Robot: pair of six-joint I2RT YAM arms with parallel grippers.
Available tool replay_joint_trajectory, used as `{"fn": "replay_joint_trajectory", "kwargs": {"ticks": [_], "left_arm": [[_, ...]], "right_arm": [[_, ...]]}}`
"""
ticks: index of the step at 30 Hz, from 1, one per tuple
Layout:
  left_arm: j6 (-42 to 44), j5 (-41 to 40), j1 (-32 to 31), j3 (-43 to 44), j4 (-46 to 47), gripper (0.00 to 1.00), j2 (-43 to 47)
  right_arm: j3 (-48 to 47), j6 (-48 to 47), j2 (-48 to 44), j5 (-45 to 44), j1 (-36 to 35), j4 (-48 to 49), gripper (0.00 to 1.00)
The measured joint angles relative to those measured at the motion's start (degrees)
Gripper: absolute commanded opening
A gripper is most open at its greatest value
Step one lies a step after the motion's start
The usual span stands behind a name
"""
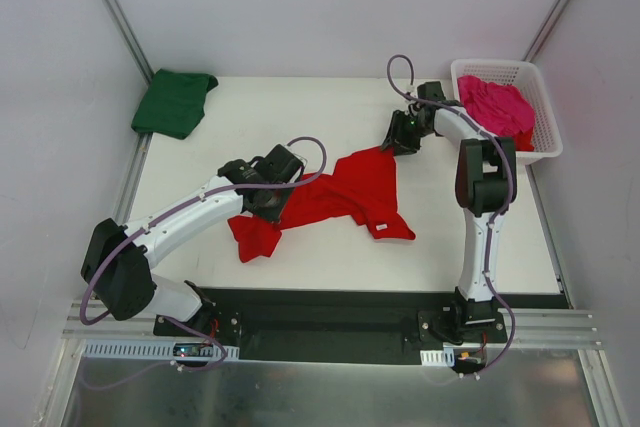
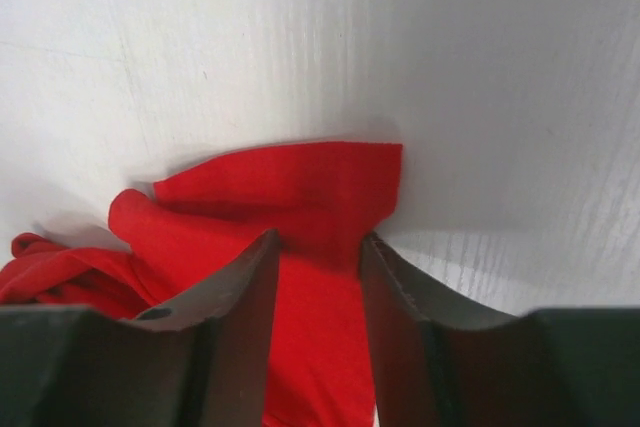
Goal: Fold and stack the t-shirts
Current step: Flatten out the tshirt
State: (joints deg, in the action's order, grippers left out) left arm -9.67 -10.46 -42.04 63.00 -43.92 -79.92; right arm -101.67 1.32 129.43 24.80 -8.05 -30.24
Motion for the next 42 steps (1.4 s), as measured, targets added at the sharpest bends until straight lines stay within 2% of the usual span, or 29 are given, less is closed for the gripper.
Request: {"fn": "replay_joint_trajectory", "kwargs": {"ticks": [2,3,4,12,20,27,35,38,41,42], "left_arm": [[0.0,0.0,0.0,-0.04,0.0,0.0,0.0],[-0.02,0.0,0.0,-0.07,0.0,0.0,0.0],[0.0,0.0,0.0,-0.07,0.0,0.0,0.0],[0.0,0.0,0.0,-0.07,0.0,0.0,0.0],[0.04,-0.5,0.0,0.68,0.09,0.0,-3.41],[1.66,-3.17,0.0,5.57,0.2,0.0,-10.6],[3.15,-4.96,0.0,7.69,1.27,0.01,-12.37],[3.43,-5.31,0.0,7.69,1.29,0.12,-13.16],[4.13,-5.68,0.0,7.69,1.33,0.53,-13.97],[4.39,-5.84,0.0,7.69,1.33,0.82,-14.12]], "right_arm": [[0.0,0.13,0.28,0.15,0.0,0.0,0.17],[0.0,0.09,0.44,0.2,0.0,0.0,0.05],[0.0,0.13,0.55,0.2,-0.02,-0.02,0.02],[1.64,0.13,0.35,0.04,0.0,1.55,0.02],[11.1,0.13,-8.26,-3.04,-0.02,3.48,0.02],[12.44,-0.09,-17.2,-13.35,-0.04,2.84,0.02],[13.38,0.66,-24.92,-27.91,0.7,2.27,0.02],[14.99,1.55,-27.41,-32.24,1.4,2.05,0.02],[16.37,2.16,-29.83,-35.41,1.92,1.46,0.02],[16.52,2.25,-30.27,-36.06,1.99,1.46,0.02]]}}
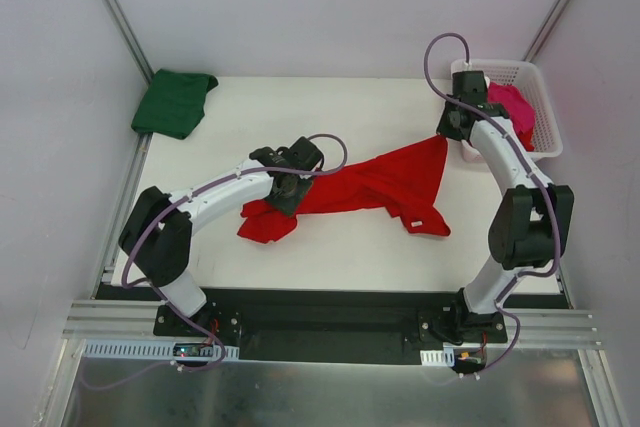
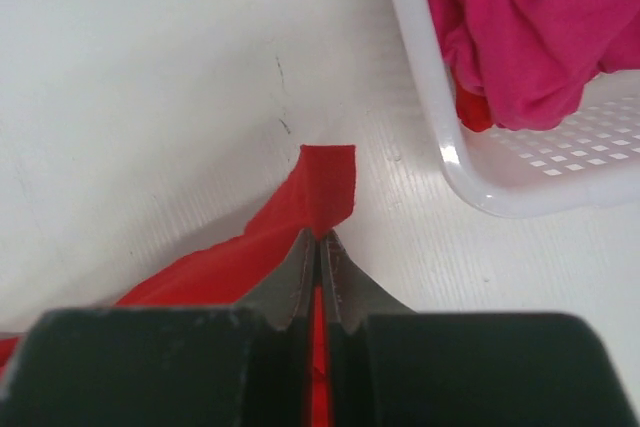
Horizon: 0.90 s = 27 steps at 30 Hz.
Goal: Fold and stack the t-shirts
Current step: Flatten out the tshirt
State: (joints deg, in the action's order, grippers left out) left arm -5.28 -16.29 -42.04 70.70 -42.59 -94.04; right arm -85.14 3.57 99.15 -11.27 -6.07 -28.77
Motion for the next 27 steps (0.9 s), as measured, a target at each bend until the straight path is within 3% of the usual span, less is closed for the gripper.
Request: {"fn": "replay_joint_trajectory", "kwargs": {"ticks": [1,16,27], "left_arm": [[0.17,-0.33,0.0,-0.02,-0.04,0.99,-0.11],[-0.35,-1.4,0.11,-4.63,0.0,0.99,1.95],[-2.32,8.46,5.22,-8.85,0.28,0.99,16.55]], "right_arm": [[0.07,0.04,-0.46,-0.72,0.02,-0.04,0.02],[1.62,-0.04,-6.62,-6.54,0.15,-0.59,0.02],[1.55,-0.15,-8.68,-9.18,0.98,-0.61,0.02]]}}
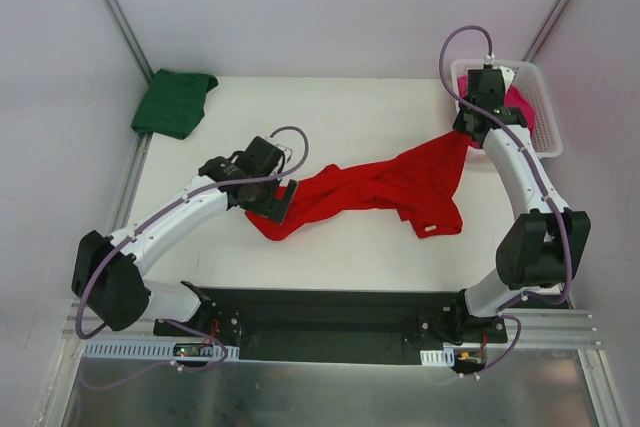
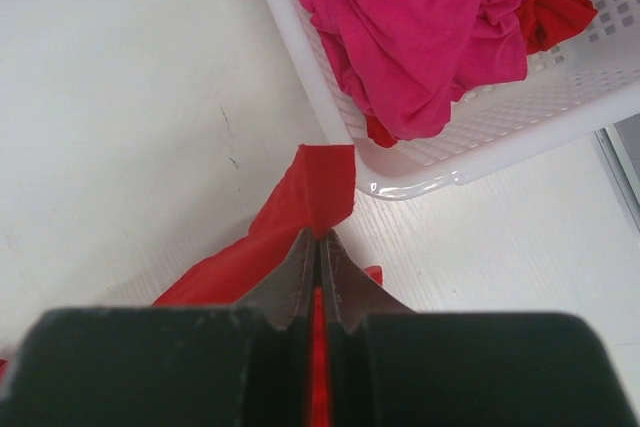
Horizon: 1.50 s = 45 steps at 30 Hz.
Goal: Fold and stack the t-shirts
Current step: Flatten out the tshirt
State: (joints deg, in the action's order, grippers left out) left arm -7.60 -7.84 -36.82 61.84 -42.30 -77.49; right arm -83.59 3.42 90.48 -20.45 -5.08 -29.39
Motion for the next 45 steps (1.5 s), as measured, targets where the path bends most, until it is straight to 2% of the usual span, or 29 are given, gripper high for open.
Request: {"fn": "replay_joint_trajectory", "kwargs": {"ticks": [5,10,18,33,43,45], "left_arm": [[-0.63,4.92,4.39,-0.96,0.85,0.99,2.8],[-1.86,10.84,6.16,-3.5,4.55,0.99,2.97],[-6.32,19.47,13.97,-10.36,11.5,0.88,5.42],[-13.51,16.74,13.99,-11.34,21.99,0.87,4.63],[-16.15,13.2,14.25,-14.99,26.01,0.82,2.49],[-16.52,12.72,14.47,-15.67,26.67,0.79,2.49]], "right_arm": [[-0.02,0.02,0.0,-0.15,0.57,-0.02,0.02],[-0.02,0.0,0.0,-0.11,0.59,-0.02,0.02],[0.04,0.0,-0.13,0.55,0.61,0.11,0.02],[1.01,0.02,-0.46,3.13,0.61,0.5,0.02],[1.03,0.11,-0.55,4.11,0.61,0.61,0.02],[1.03,0.13,-0.55,4.35,0.61,0.61,0.02]]}}
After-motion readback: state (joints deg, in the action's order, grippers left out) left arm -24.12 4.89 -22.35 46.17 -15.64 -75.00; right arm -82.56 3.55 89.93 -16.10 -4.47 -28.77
